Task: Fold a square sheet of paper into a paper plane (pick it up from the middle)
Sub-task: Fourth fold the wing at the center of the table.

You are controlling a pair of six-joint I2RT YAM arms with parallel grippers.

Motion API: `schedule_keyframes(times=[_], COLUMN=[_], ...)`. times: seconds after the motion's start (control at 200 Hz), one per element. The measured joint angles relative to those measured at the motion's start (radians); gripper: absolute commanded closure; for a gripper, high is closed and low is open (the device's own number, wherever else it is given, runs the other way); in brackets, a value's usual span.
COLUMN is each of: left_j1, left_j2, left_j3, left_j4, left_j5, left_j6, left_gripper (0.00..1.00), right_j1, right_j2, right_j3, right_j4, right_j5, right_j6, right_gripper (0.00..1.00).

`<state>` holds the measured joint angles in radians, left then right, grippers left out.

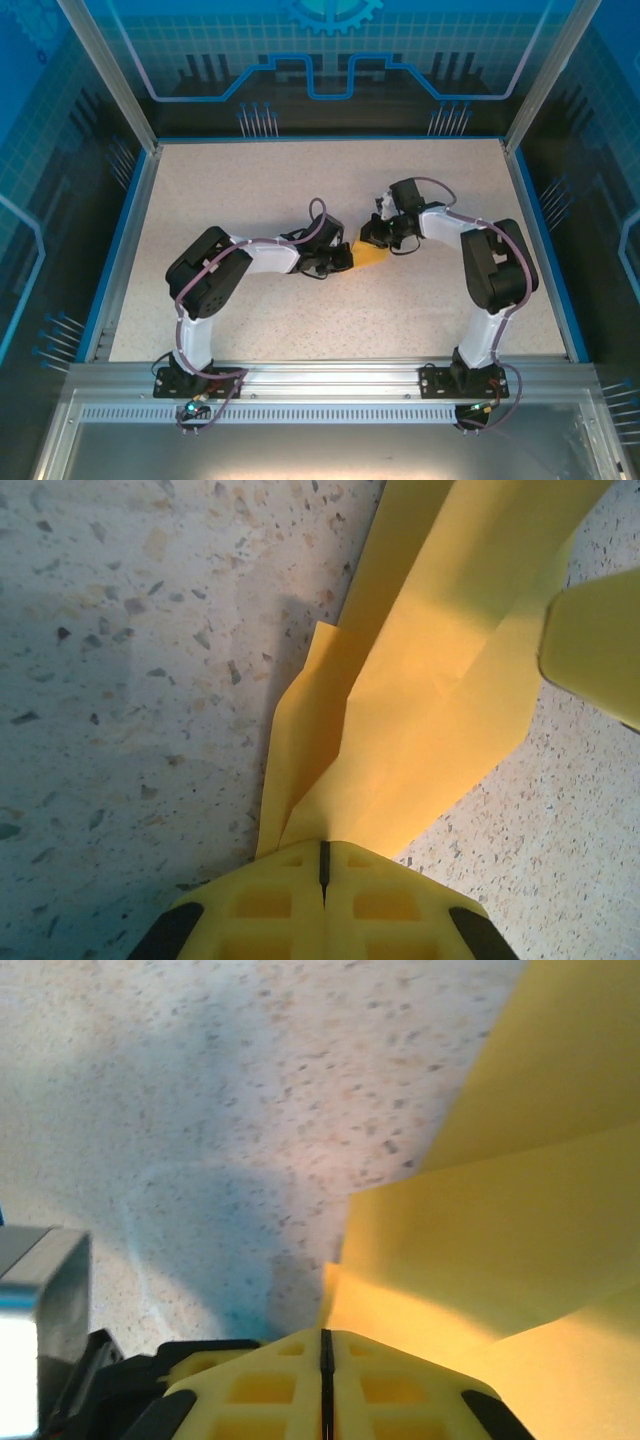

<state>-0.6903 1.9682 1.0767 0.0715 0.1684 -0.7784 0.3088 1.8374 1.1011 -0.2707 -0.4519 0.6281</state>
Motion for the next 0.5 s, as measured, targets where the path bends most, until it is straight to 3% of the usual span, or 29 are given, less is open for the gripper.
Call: schedule_keyframes(times=[0.5], left_j1=[0.001], left_j2=[-0.008], left_j3=[-0.020], left_j4=[0.027], left_j5=[0.002], left_j6=[-0.010], left_gripper=[1.00], right_j1=[0.050], right_j2=[0.095], right_j3=[-0.015], right_j4=[0.010], right_j5=[-0.001], right_j6=[0.006], right_gripper=[0.96])
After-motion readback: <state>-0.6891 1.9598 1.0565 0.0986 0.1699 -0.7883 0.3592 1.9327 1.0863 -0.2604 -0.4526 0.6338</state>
